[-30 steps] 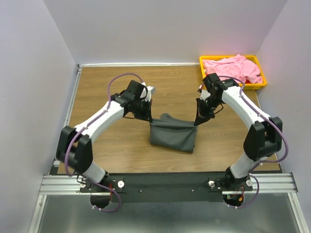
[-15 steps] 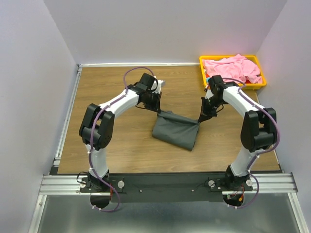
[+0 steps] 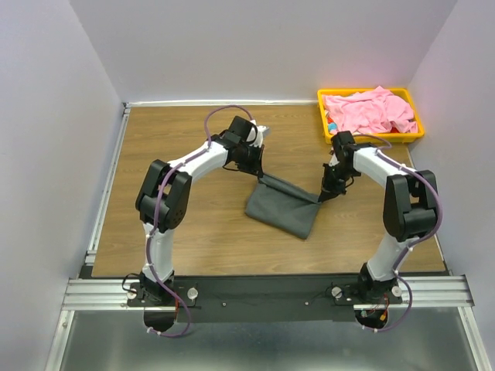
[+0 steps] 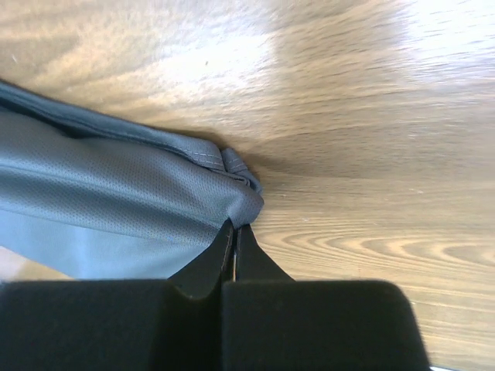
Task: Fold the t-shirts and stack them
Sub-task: Fold the tshirt
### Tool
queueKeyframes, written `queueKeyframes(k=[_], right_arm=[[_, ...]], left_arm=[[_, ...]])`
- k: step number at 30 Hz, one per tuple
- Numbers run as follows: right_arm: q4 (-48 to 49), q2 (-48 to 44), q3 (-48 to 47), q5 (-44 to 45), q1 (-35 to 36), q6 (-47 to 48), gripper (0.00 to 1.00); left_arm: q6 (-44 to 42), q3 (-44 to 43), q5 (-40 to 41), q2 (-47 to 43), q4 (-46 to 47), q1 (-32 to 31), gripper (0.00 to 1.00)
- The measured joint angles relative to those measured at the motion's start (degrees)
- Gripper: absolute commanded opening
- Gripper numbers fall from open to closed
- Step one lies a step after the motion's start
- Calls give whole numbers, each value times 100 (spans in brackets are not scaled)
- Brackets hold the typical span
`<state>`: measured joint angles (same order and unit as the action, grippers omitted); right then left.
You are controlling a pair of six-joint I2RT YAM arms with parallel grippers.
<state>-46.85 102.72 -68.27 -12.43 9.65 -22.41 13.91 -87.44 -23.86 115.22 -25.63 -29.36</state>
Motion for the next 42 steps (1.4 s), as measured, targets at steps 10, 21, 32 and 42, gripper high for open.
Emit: queueKeyframes(k=[10, 21, 32, 42], right_arm=[[44, -800, 4, 579, -31, -254, 43], [1453, -2457, 916, -874, -39, -92, 42], [2835, -1523, 1943, -2243, -72, -136, 41], [3383, -750, 1665, -1818, -619, -219, 41]], left_arm=[[-33, 114, 404, -15, 352, -15, 59], [-44, 1445, 962, -1912, 1104, -498, 25], [-116, 1445, 560, -278, 1777, -804, 13], [297, 221, 262, 662, 2000, -96, 20]])
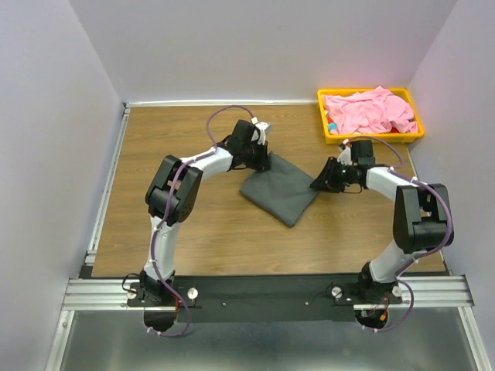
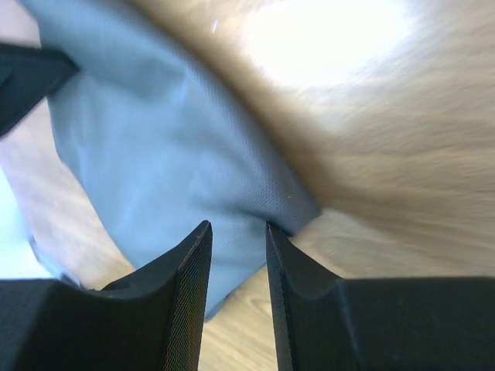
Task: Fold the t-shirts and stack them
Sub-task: Fold the tshirt
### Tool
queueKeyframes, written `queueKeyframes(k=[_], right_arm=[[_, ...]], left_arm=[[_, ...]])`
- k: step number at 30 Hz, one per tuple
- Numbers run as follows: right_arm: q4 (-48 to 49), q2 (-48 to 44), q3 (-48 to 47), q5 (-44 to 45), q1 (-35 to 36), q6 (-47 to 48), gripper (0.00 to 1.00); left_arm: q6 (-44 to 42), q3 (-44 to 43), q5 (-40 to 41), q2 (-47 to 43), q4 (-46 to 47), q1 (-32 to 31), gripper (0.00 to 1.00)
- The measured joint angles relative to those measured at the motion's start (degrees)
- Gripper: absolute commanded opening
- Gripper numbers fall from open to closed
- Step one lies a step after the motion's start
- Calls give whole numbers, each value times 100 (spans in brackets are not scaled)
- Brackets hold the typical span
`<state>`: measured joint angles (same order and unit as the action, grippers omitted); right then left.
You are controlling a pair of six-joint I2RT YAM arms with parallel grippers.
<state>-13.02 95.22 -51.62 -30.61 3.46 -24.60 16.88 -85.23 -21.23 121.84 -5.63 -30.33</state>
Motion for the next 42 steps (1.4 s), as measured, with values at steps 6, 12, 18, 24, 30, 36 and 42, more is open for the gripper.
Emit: queueKeyframes(k=[6, 12, 18, 24, 30, 36, 42], right_arm=[[275, -140, -63, 181, -170, -345, 41], [1419, -732, 348, -485, -170, -933, 41], [2922, -501, 1300, -1104, -170, -1718, 41], [3980, 422, 1799, -1211, -302, -2105, 40], [4562, 920, 1700, -1478, -710, -2181, 40], [4581, 1285, 1130, -1617, -772, -2105, 41], [4417, 866, 892, -1805, -782, -2184, 50]], left_arm=[[317, 219, -247, -162, 345, 72, 26], [634, 940, -734, -874, 973, 85, 28], [730, 461, -1084, -544, 1403, 98, 24], [907, -391, -1145, 758, 1539, 177, 20], [1178, -789, -1373, 1281, 1515, 382, 18], [1423, -599, -1375, 1213, 1617, 549, 23], [1543, 426, -1266, 195, 1742, 708, 31]])
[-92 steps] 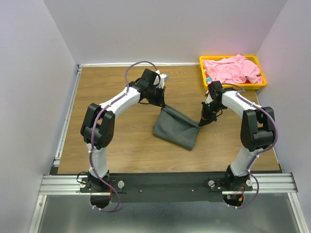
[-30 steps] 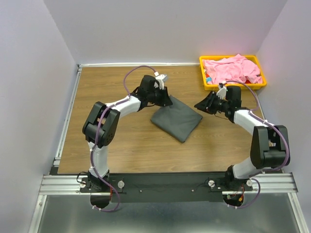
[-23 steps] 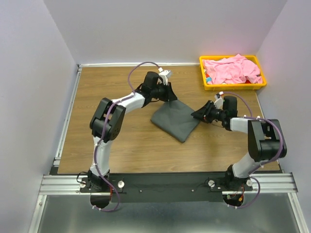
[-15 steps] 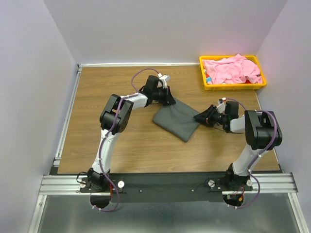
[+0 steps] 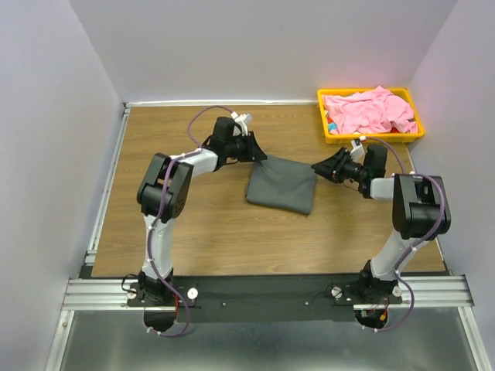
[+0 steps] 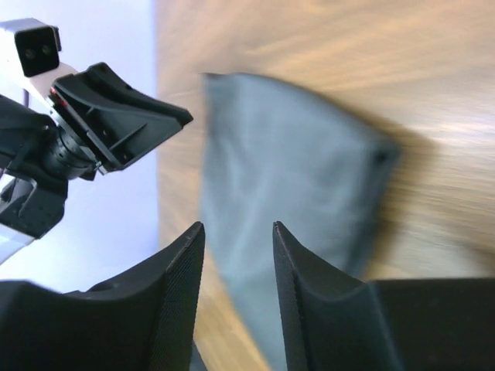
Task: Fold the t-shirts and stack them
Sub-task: Fold the tshirt
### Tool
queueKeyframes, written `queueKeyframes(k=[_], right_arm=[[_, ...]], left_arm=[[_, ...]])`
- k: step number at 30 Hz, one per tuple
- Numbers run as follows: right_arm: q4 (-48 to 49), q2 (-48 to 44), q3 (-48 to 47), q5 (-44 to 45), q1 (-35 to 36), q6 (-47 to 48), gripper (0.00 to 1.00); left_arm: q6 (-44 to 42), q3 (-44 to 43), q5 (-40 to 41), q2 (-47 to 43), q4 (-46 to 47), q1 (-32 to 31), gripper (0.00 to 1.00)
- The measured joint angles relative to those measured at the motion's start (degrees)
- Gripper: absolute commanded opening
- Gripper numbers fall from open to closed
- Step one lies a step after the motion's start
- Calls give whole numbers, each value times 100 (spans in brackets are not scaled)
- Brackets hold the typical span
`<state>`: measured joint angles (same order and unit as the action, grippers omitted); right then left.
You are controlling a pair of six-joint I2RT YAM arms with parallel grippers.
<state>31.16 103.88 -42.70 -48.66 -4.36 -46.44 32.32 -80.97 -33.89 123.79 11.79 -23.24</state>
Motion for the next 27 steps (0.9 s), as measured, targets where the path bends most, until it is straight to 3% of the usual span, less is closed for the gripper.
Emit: queueKeyframes(k=[7, 11, 17, 23, 27], right_arm=[[857, -575, 450, -350, 446, -612, 54], [1495, -44, 918, -376, 717, -861, 54], [2551, 1161, 1038, -782, 553, -1097, 53], [2728, 931, 1296, -793, 529, -1049, 54], [2573, 216, 1484, -789, 581, -1174, 56]], left_arm=[[-11, 1486, 0, -1582, 693, -258, 30], [168, 2216, -22, -1460, 1099, -407, 26], [791, 2962, -179, -1078, 1775, -271, 25], [997, 3611, -170, -1589, 1976, -116, 25], [938, 3882, -138, -2138, 1899, -81, 25]])
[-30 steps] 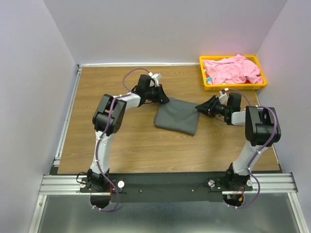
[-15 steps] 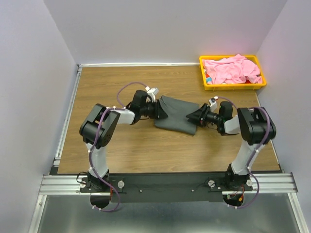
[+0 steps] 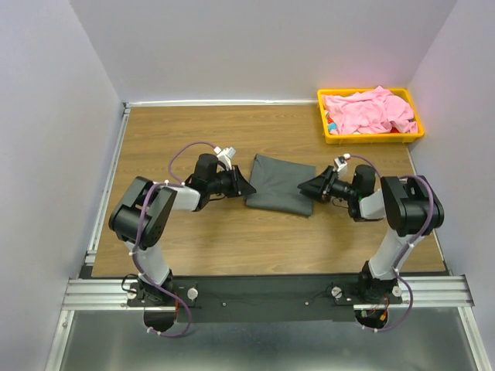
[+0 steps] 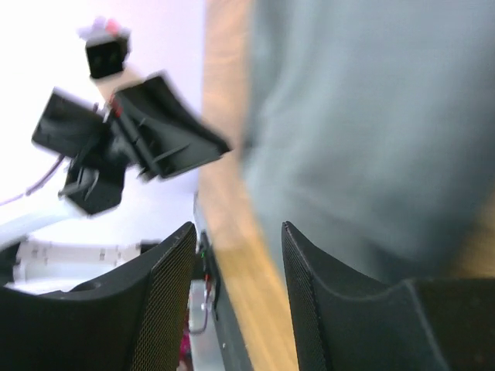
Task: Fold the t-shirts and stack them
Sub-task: Fold the tshirt
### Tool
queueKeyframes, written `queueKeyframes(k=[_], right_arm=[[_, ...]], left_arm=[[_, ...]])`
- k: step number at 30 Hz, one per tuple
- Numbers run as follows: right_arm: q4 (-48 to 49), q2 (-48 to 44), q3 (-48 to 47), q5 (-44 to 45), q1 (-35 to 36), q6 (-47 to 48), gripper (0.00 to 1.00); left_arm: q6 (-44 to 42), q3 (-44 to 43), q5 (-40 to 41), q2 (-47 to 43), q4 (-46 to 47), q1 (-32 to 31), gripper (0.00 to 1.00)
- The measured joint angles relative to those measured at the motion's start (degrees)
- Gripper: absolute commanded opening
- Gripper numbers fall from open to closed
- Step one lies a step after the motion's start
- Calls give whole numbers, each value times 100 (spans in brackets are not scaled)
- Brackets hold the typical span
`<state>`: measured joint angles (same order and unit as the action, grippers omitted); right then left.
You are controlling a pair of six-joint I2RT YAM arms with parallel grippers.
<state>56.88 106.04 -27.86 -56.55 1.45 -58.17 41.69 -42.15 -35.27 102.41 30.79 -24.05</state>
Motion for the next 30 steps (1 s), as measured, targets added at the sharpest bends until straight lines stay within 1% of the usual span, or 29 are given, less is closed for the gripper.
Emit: queueKeyframes(k=[2, 4, 7, 9, 13, 14, 17, 21, 23, 26, 30], right_arm=[[9, -304, -17, 22, 280, -87, 57], [44, -448, -98, 48, 734, -190, 56], [70, -369, -188, 122, 1307, -254, 56], [162, -153, -184, 184, 1493, -269, 56], [289, 621, -33, 428, 1493, -304, 56], [437, 734, -15, 361, 1467, -354, 56], [664, 807, -15, 343, 1467, -334, 55], [717, 796, 0, 341, 1467, -326, 56], [719, 793, 2, 343, 1467, -317, 56], [728, 796, 2, 341, 1467, -313, 56], [765, 813, 9, 339, 1467, -308, 55]], left_arm=[[-26, 4, 9, -131, 11, -2, 25], [-31, -2, 4, -142, 33, -9, 25], [-4, 0, 4, 0, 46, -20, 25], [42, 48, 7, 127, 85, -24, 25], [186, 238, 4, 273, 127, -28, 25], [221, 267, 2, 273, 160, -28, 25], [280, 339, 4, 260, 273, 2, 25], [278, 378, 46, 31, 205, 35, 25], [284, 247, 39, -20, 190, 39, 25], [374, -343, 15, 72, 308, 37, 25], [485, -1167, 0, 492, 662, 0, 25]])
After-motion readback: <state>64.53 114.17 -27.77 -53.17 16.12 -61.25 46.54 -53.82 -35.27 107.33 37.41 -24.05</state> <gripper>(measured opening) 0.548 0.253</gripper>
